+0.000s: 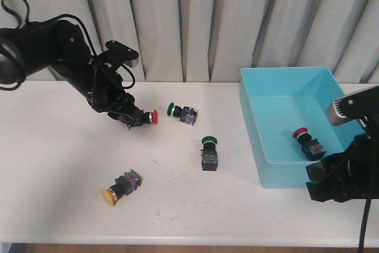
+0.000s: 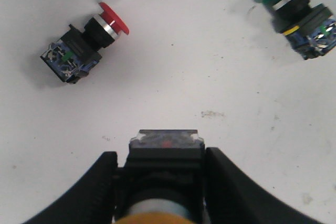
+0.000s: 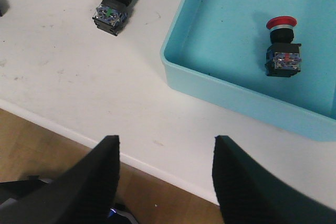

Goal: Pick red and yellow buttons and place in box

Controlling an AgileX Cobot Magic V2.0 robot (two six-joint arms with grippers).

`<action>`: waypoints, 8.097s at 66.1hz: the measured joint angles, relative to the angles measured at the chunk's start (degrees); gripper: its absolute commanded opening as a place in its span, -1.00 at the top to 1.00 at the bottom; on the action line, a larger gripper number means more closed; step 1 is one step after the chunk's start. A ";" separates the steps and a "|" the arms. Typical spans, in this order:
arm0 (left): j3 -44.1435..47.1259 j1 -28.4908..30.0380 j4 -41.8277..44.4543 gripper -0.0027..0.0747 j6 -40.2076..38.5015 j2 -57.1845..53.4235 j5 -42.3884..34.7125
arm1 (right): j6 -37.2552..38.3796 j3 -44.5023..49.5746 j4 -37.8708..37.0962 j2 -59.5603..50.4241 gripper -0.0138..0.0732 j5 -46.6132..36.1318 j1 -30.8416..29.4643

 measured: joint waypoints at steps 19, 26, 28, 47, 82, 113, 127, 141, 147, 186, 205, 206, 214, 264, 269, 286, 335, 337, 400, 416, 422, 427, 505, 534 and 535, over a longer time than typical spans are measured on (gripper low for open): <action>19.14 0.00 -0.19 0.46 2.16 -17.53 -8.29 | 0.00 0.00 0.00 0.00 -0.24 0.00 0.00; 24.33 0.00 -1.00 0.46 2.87 -22.81 -9.78 | 0.00 0.00 0.00 0.00 -0.24 0.00 0.00; 25.60 0.00 -1.64 0.46 3.28 -24.67 -10.00 | 0.00 0.00 0.00 0.00 -0.24 0.00 0.00; 32.95 -0.06 -16.04 0.46 18.89 -31.88 -10.87 | 0.00 0.00 0.00 0.00 -0.24 0.00 0.00; 33.52 -10.96 -51.44 0.46 79.15 -27.25 -7.55 | -14.99 0.00 6.62 0.00 -0.24 0.50 0.00; 33.52 -14.36 -55.56 0.46 83.99 -26.63 -6.65 | -57.28 -5.89 31.36 8.79 -0.43 7.33 0.00; 33.52 -14.36 -55.69 0.46 83.99 -26.63 -6.65 | -73.31 -7.61 39.97 13.22 -0.42 9.59 0.00; 33.52 -14.36 -57.70 0.46 83.99 -26.63 -6.65 | -81.59 -7.67 41.61 14.01 -0.40 6.19 5.43; 33.52 -14.36 -58.85 0.46 83.99 -26.63 -6.65 | -82.32 -7.67 41.61 14.19 -0.40 2.75 8.87; 33.52 -14.36 -59.27 0.46 83.99 -26.63 -6.15 | -82.31 -7.67 40.69 14.70 -0.12 -1.15 11.36; 33.52 -14.36 -59.27 0.46 84.16 -26.63 -5.63 | -82.31 -7.67 40.64 14.70 0.17 -1.21 11.36; 33.52 -14.36 -59.27 0.46 84.16 -26.63 -5.63 | -82.31 -7.67 40.64 14.70 0.19 -1.21 11.36; 33.52 -14.36 -59.27 0.44 84.16 -26.63 -5.63 | -82.31 -7.67 40.69 14.70 0.23 -1.21 11.36; 33.52 -14.36 -52.87 -0.62 74.93 -26.70 -7.56 | -75.52 -7.67 37.03 14.55 0.23 -1.70 11.36; 33.52 -14.36 -48.80 -0.60 71.53 -27.47 -10.21 | -72.24 -7.67 32.79 13.65 0.23 -2.26 11.36; 33.52 -14.36 -33.40 -0.59 53.75 -31.35 -21.67 | -45.73 -7.67 14.02 10.64 0.22 -4.66 4.76; 33.52 -14.36 -26.06 -0.59 45.59 -31.41 -23.28 | -15.79 -34.46 9.33 49.34 0.17 7.04 -17.30; 33.52 -14.36 -26.06 -0.59 45.59 -31.41 -23.28 | -15.79 -35.40 9.60 50.86 0.17 7.25 -17.30; 33.52 -14.36 -25.66 -0.59 43.99 -31.41 -23.28 | -18.54 -41.86 13.08 61.95 -0.29 10.60 -15.29; 33.52 -13.58 -11.70 -0.59 24.98 -33.24 -21.65 | -13.42 -41.86 9.49 51.88 -0.21 14.97 -15.29; 33.52 -11.33 -3.16 -0.59 11.30 -35.09 -17.38 | -10.50 -41.43 6.91 46.87 -0.19 16.08 -15.29; 33.52 -8.68 4.28 -0.59 -0.44 -36.50 -12.96 | -8.88 -39.58 5.82 42.16 -0.19 16.23 -15.29; 52.85 4.47 23.02 -0.39 -32.39 -62.49 -16.46 | -1.71 9.64 -1.17 -25.65 0.05 1.23 -15.29; 52.85 4.47 24.10 0.94 -32.39 -62.49 -18.15 | -1.71 9.64 0.35 -26.68 0.71 1.01 -15.29; 52.85 4.47 24.12 0.95 -32.39 -62.49 -18.15 | -1.71 9.64 0.35 -26.68 0.71 1.01 -15.29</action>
